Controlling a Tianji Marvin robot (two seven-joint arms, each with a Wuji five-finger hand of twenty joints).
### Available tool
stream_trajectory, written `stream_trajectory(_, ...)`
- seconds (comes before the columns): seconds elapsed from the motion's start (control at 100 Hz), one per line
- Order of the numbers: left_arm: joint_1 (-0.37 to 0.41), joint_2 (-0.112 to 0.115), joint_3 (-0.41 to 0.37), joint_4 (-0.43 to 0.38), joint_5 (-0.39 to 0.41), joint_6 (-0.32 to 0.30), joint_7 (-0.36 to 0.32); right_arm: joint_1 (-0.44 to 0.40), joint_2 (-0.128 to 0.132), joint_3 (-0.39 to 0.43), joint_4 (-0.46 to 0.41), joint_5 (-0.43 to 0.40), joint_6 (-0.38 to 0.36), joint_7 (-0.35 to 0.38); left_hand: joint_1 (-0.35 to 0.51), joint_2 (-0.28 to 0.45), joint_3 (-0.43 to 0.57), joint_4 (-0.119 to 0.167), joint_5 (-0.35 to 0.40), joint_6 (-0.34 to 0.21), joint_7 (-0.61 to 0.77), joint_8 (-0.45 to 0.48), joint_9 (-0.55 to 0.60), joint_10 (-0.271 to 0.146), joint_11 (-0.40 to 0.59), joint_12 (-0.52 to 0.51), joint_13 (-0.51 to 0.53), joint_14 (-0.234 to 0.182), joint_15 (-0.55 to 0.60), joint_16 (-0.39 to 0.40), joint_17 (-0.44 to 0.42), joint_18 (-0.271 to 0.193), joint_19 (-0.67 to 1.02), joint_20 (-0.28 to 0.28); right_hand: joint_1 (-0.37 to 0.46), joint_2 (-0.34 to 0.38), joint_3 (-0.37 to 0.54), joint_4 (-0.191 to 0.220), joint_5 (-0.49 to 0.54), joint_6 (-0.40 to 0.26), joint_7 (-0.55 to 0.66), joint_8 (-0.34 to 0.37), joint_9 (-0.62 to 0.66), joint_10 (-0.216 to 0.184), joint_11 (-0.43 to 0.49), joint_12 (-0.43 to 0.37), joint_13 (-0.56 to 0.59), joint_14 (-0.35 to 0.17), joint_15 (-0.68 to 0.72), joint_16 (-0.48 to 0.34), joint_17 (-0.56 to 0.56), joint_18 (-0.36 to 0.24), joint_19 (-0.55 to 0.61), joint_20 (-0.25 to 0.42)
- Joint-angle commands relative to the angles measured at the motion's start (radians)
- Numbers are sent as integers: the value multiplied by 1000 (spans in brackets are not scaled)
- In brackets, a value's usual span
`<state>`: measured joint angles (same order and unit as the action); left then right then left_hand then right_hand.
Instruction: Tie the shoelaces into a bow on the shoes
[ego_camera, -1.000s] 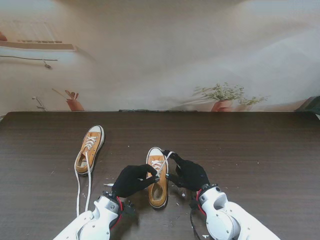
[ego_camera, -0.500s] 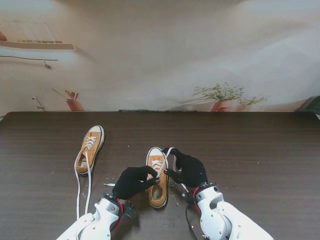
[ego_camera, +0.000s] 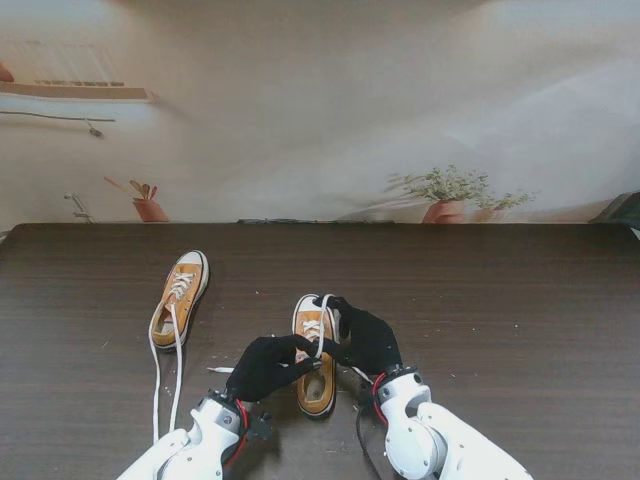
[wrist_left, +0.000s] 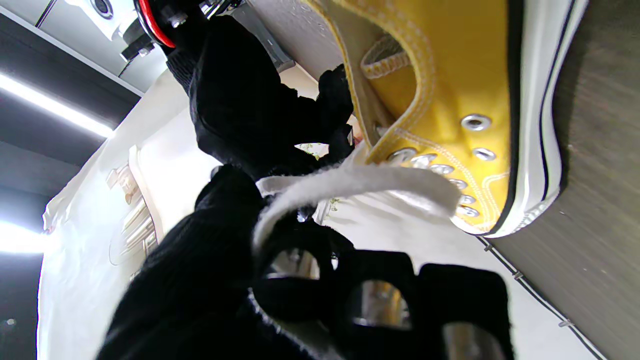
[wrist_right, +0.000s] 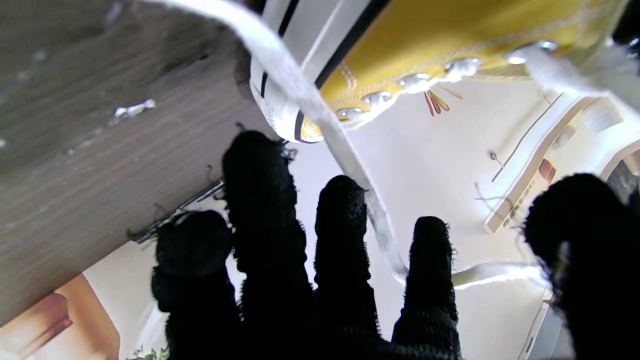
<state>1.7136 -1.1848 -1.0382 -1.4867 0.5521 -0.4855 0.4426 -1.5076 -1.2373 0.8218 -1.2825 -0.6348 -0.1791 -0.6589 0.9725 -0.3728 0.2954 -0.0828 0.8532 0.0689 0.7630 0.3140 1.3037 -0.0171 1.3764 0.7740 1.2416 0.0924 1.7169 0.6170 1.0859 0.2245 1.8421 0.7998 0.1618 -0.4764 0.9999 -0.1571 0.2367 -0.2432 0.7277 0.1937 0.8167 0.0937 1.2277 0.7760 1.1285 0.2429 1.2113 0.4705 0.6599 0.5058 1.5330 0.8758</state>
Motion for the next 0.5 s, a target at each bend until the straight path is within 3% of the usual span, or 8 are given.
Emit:
stream_trajectory(0.0, 4, -2, 2, -7, 2, 6, -16, -2, -8, 0, -1, 6, -11, 15, 33, 22, -29, 21, 11, 4, -4, -26, 55, -2, 28, -4, 28, 22, 57, -19, 16, -71, 252, 6, -56, 40, -67, -27, 8, 7, -7, 25, 5, 17, 1, -6, 5, 20, -13, -4, -22, 23, -8, -8)
stream_trajectory(0.16, 4, -2, 5, -6, 3, 13, -15, -14, -13, 9, -14, 49, -21, 38, 34, 22, -31, 22, 14, 1, -3, -29, 55, -2, 28, -4, 28, 22, 58, -19, 16, -71, 252, 6, -112, 167, -188, -22, 6, -11, -23, 30, -87, 50, -66, -47, -113, 48, -119, -6, -124, 35, -92, -34)
stream_trajectory(0.33, 3, 0, 11, -5, 11, 20, -14, -25, -16, 22, -29, 78, -25, 54, 35, 22, -33, 23, 14, 1, -1, -31, 55, -2, 27, -4, 28, 22, 58, -19, 16, -71, 252, 6, -137, 229, -275, -22, 10, -49, -33, 29, -168, 65, -125, -100, -225, 53, -222, -5, -222, 25, -166, -69)
stream_trajectory(0.49, 2, 0, 12, -4, 13, 24, -13, -33, -12, 29, -42, 93, -27, 80, 35, 22, -34, 25, 15, 2, 2, -31, 55, 7, 26, -4, 28, 21, 58, -19, 16, -72, 252, 6, -143, 254, -322, -22, 9, -73, -43, 27, -225, 67, -237, -201, -299, 50, -326, -19, -288, 11, -236, -113)
